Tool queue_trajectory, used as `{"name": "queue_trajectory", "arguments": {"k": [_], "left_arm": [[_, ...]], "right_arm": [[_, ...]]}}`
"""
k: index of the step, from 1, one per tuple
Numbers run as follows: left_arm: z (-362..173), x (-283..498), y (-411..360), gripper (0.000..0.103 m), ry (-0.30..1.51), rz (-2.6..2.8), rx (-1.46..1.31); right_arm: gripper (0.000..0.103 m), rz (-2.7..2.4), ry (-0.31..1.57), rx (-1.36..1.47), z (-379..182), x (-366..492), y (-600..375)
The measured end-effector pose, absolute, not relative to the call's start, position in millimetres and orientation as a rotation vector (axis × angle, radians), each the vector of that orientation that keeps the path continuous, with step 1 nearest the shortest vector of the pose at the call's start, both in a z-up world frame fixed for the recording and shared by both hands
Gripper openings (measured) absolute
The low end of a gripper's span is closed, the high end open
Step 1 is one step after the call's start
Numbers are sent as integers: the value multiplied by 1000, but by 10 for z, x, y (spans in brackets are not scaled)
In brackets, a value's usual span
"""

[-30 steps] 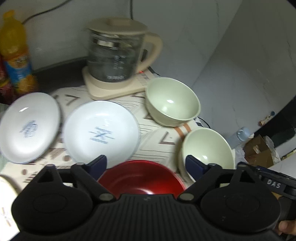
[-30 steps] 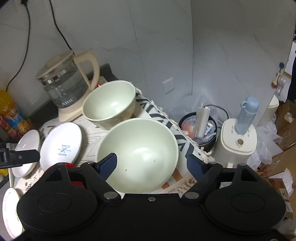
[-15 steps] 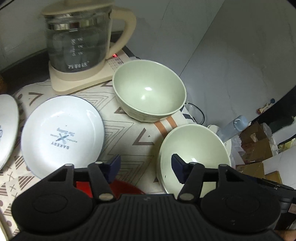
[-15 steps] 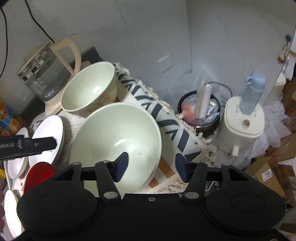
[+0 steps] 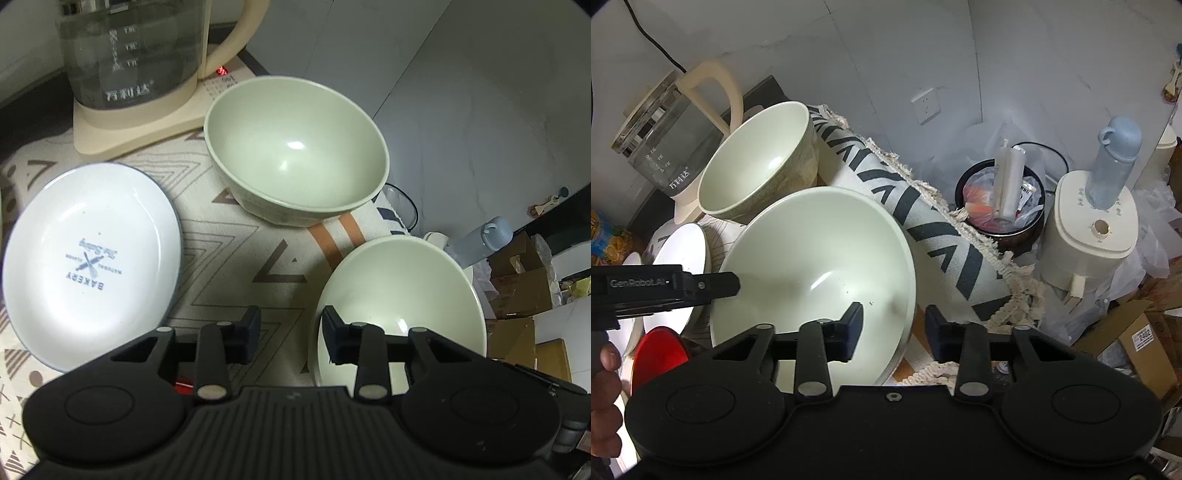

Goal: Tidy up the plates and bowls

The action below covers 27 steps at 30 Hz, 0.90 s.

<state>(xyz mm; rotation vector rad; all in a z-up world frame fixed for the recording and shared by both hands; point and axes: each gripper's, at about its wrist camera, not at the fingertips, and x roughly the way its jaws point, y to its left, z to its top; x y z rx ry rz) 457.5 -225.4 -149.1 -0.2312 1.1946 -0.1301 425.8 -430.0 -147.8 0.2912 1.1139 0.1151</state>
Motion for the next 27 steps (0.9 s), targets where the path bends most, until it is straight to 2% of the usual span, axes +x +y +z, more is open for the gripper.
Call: {"name": "queue_trajectory", "arguments": {"k": [5,8,11,18,27], "left_arm": [[-1571,4595,-2305,22,1218,-134,-235],[-1631,4609,-2313,15,1244,-141,-254],[-1665,4611,-2329,7,1257,-156,-257],[-1622,4559,-2304,6,1254,-174,-277],[-1312,4418,-2048,6,1193,-187,-337]], "right_arm": [[30,110,1122,291,-1530,4277,-4257],[23,92,1119,292,-1549,4274,-4261],[12,77,1108,296,-1556,4263,-4290],[12,69,1068,317,-1501,4197,-4296],[12,100,1003,326,-1258,4134,-4210]]}}
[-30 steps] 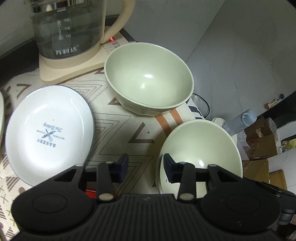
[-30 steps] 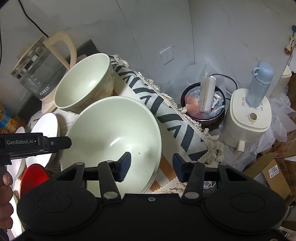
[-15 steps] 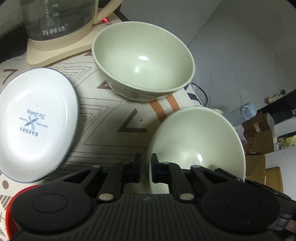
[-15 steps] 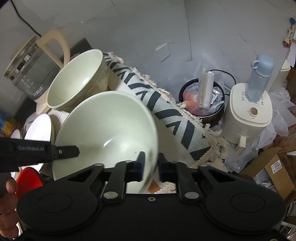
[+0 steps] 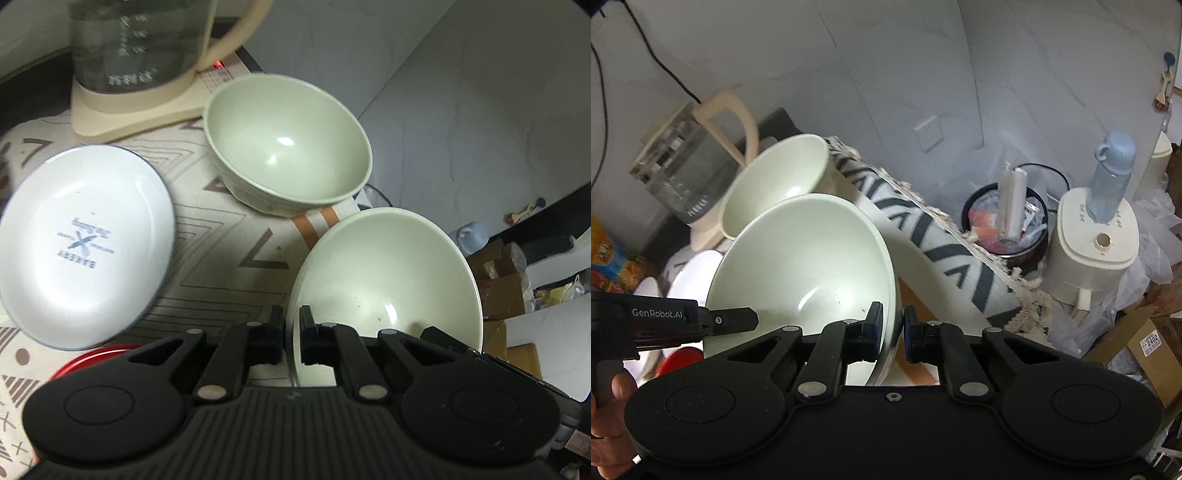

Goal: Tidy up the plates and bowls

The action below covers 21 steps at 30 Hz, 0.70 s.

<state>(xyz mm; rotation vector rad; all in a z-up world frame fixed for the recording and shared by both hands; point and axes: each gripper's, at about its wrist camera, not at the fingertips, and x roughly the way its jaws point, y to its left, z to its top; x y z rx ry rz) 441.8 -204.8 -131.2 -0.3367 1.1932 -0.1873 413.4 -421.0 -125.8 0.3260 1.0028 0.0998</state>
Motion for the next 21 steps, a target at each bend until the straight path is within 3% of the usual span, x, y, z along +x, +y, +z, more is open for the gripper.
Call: {"name": "queue_trajectory", "arguments": {"k": [21], "left_arm": [[-652,3947,-1261,7,1040,-146,-394]], "right_arm": [[12,227,878,304,-637,3932,-3574]]}}
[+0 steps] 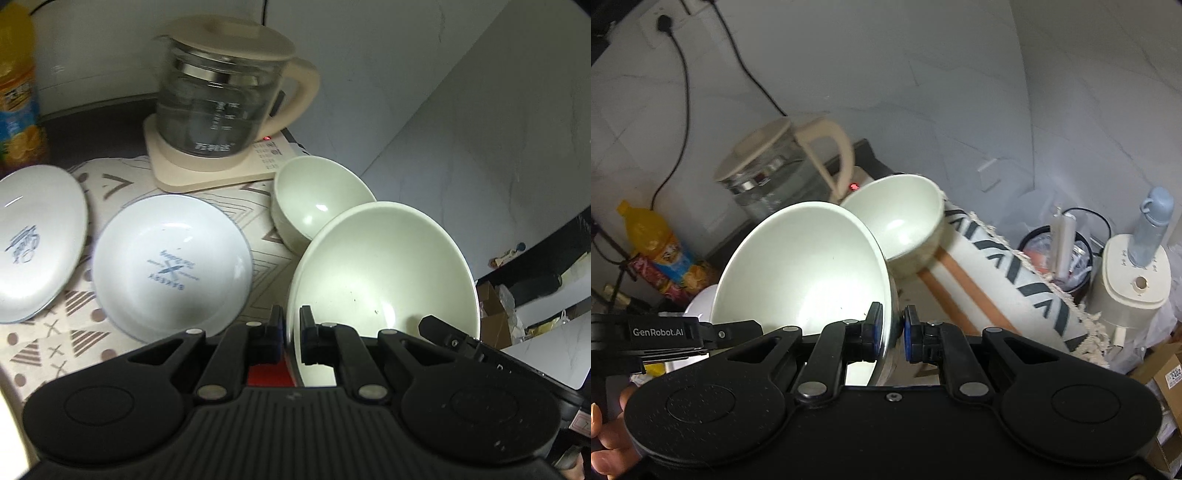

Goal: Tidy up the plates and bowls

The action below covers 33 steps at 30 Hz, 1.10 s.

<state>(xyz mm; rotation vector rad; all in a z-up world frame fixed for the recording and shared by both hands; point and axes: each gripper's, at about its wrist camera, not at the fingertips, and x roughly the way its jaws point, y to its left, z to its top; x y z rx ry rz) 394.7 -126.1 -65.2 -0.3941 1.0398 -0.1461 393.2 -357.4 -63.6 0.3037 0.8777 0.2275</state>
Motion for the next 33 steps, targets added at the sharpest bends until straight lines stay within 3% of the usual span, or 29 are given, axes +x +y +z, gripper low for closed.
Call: {"name": "queue_trajectory", "arguments": {"k": [20,33], "left_arm": [[-859,3454,-590,7,1078,-137,-624],[-1130,3382,-553,6,1180,-129,-618]], "right_arm": [[13,284,924,288,-650,3689,-3167],[13,259,970,259,-795,3638,-3063]]}}
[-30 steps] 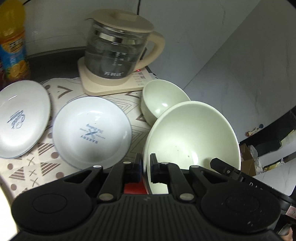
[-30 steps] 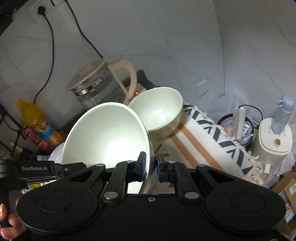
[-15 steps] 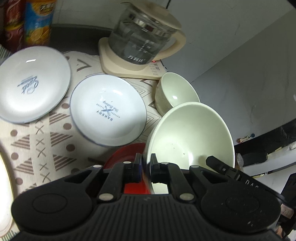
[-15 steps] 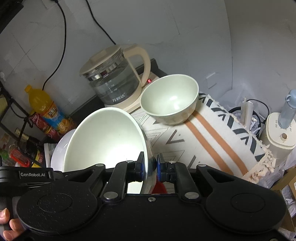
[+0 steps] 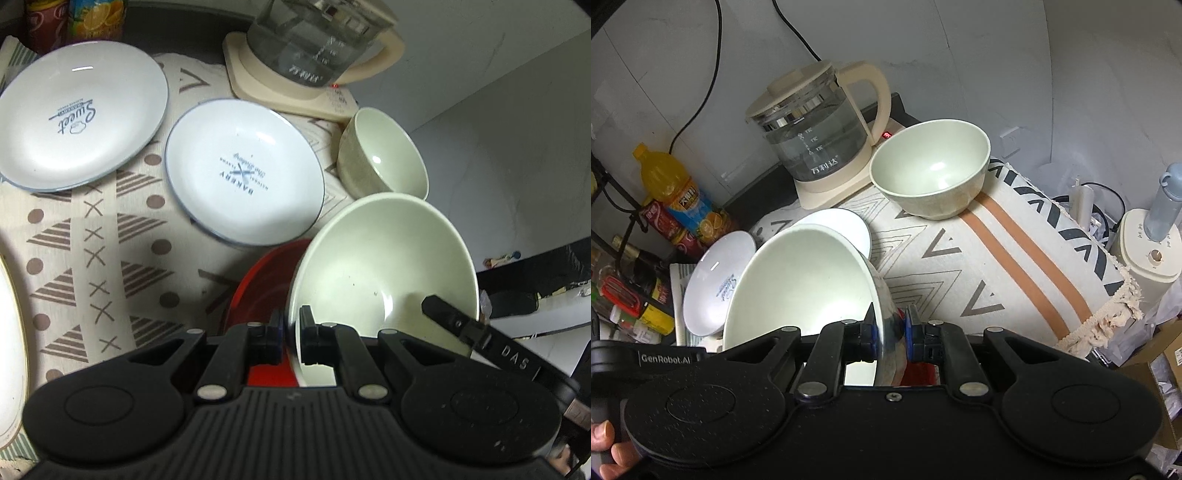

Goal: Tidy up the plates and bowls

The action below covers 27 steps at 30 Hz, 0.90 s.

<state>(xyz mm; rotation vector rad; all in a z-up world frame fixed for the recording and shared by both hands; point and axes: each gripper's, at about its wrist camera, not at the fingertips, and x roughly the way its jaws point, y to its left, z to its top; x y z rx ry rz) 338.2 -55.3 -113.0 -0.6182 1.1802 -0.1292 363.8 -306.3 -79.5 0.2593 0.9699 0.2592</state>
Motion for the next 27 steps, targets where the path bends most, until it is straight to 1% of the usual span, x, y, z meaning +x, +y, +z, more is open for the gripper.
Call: {"name": "queue_trajectory", "arguments": {"k": [10,13,18,21,22,23,24,25,26,27], "left_arm": [[-1181,3401,-608,7,1214,-122,-554],[-1150,3405,-614,11,1213,-106,-522],[-1044,3371,-576,13,1197,-92,-496],[-969,3331,-555,22,1180,-73,-480],[-943,3309,-548,27,1169,-65,-470],[-921,3291,-543,32,1158,-59,-466],[-911,3279,-533,34,1148,-55,-464],[-916,3272,-527,39,1142,-49,-462],[-935,3270,-523,42,1145,-42,-459],[-966,3270,-521,42,1154,-32,-457]], "right_arm": [[13,223,998,226,-949,3669,-3047],[13,239,1006,213,-973,3677,-3003],[13,251,1005,178,-989,3685,-2954],[13,259,1002,143,-999,3670,-2922],[13,260,1003,139,-1002,3667,-2919],[13,261,1005,136,-1009,3663,-2916],[13,261,1006,131,-1017,3663,-2917],[13,262,1008,127,-1024,3659,-2914],[13,263,1009,121,-1031,3654,-2911],[13,264,1011,115,-1039,3650,-2907]]}}
